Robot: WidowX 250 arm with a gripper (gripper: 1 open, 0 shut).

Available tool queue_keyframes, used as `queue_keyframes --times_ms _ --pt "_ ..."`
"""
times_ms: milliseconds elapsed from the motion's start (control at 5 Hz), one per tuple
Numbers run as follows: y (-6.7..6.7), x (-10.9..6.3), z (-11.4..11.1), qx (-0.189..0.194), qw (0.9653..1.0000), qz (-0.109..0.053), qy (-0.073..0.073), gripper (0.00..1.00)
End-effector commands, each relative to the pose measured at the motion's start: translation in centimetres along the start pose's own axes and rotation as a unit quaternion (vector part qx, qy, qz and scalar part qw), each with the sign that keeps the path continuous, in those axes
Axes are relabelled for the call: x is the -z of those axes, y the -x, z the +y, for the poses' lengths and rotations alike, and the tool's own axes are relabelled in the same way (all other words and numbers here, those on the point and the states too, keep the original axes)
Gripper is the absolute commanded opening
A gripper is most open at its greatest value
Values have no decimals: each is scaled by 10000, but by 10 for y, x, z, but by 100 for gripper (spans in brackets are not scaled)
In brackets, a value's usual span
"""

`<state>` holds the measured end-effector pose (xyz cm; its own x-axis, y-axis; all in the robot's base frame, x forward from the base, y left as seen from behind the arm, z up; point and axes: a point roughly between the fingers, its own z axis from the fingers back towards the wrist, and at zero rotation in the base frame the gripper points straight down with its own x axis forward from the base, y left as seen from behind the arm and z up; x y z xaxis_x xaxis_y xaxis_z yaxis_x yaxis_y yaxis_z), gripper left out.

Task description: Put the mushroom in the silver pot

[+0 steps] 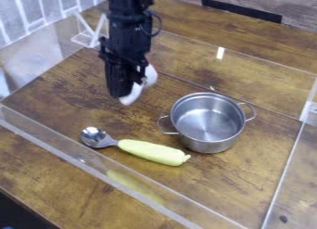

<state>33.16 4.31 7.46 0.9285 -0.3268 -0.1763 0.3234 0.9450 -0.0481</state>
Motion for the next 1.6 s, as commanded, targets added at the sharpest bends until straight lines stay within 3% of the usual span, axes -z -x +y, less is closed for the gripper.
queue_keyframes --times_ms 0,400,600,1000,1400 --pt "0 -23 18 26 9998 -184 -46 0" --pt "-13 -27 22 752 9971 -92 11 0" --pt "-17 -25 26 609 9980 -100 119 0" --pt "-19 -48 -5 822 9950 -515 251 0" --pt "-45 -45 -54 1587 9832 -805 399 0"
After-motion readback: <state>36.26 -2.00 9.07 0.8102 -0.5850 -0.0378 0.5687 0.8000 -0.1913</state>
